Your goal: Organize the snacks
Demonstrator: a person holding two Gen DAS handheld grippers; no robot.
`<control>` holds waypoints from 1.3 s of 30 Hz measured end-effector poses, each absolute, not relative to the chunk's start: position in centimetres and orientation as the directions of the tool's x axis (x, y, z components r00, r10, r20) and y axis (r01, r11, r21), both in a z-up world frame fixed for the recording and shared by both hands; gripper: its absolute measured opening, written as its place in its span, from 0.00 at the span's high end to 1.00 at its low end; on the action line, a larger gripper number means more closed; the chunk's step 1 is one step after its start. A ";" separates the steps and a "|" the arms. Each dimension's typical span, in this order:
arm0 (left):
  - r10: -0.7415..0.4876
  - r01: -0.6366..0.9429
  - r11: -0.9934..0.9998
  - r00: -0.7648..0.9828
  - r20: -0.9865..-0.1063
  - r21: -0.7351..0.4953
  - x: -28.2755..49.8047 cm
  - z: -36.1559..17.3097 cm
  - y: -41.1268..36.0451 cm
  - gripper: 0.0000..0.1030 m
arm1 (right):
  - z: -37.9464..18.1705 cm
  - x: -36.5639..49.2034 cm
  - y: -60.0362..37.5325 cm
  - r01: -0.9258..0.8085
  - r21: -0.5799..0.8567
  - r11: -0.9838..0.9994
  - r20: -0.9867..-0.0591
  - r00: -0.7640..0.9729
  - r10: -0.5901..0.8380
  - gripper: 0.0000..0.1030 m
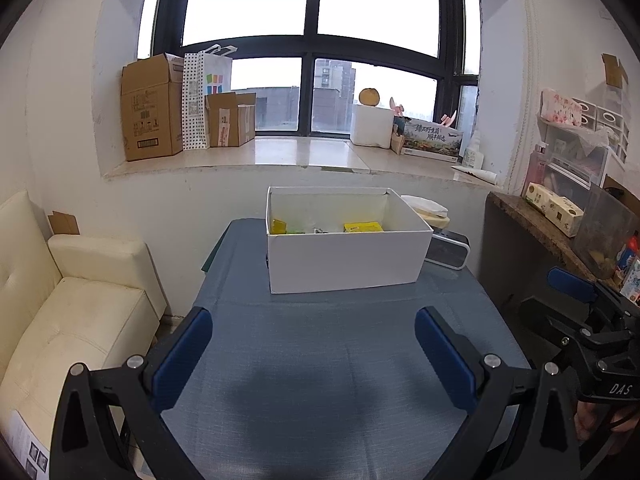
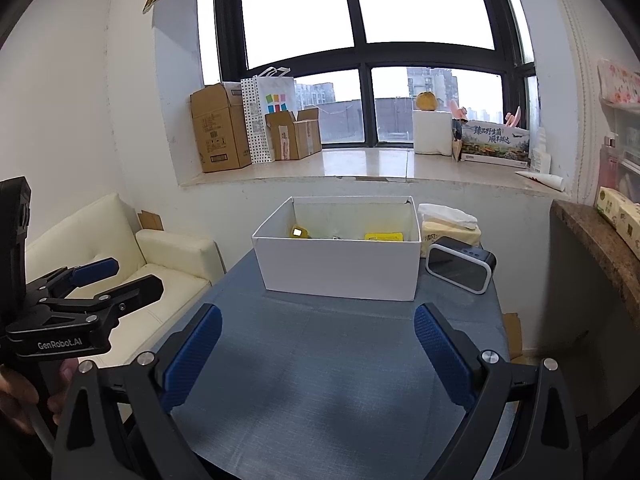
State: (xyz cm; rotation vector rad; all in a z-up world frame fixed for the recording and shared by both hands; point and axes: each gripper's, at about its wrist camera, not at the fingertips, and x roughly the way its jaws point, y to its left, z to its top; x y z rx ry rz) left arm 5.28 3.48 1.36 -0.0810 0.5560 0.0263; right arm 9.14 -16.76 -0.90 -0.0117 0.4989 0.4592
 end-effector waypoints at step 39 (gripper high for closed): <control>-0.004 -0.033 0.998 0.843 -0.538 -0.059 5.4 1.1 3.4 0.00 | -0.9 9.0 -16.8 -0.426 0.097 0.900 -0.474 0.775 0.418 0.03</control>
